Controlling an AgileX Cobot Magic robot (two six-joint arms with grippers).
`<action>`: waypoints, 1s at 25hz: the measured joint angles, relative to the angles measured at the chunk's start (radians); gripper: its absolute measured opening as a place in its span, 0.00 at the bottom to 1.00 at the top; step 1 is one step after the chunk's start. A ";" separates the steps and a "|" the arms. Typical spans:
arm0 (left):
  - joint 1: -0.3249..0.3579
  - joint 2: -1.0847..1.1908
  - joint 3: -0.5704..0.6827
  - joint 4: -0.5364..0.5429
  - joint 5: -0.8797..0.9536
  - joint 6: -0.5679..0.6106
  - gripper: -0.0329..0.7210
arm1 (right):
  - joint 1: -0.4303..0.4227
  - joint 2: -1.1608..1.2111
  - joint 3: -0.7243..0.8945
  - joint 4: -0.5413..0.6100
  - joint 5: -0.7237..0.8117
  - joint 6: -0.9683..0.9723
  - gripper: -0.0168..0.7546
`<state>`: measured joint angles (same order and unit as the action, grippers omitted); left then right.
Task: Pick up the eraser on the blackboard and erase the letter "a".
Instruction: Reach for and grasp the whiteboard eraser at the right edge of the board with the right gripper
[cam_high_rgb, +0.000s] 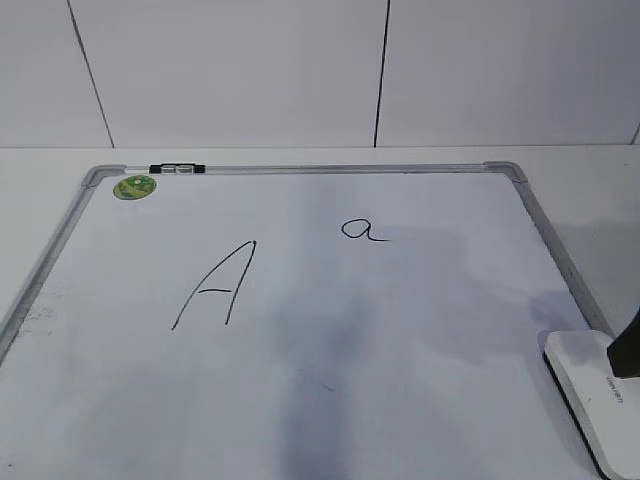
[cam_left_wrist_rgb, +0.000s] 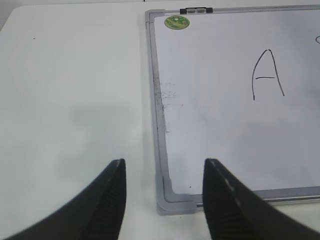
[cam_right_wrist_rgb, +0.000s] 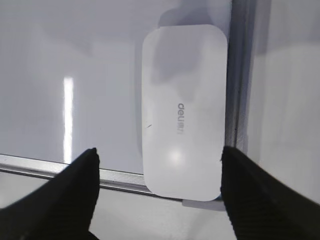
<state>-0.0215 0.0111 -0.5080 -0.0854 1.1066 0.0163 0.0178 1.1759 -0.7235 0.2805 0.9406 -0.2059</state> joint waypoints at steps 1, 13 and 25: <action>0.000 0.000 0.000 0.000 0.000 0.000 0.54 | 0.000 0.004 0.000 0.000 0.003 0.000 0.76; 0.000 0.000 0.000 0.000 0.000 0.000 0.54 | 0.000 0.010 0.000 0.006 0.005 -0.001 0.76; 0.000 0.000 0.000 0.000 0.000 0.000 0.54 | 0.000 0.010 0.000 -0.021 0.024 -0.001 0.79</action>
<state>-0.0215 0.0111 -0.5080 -0.0854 1.1066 0.0163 0.0178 1.1858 -0.7235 0.2600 0.9642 -0.2065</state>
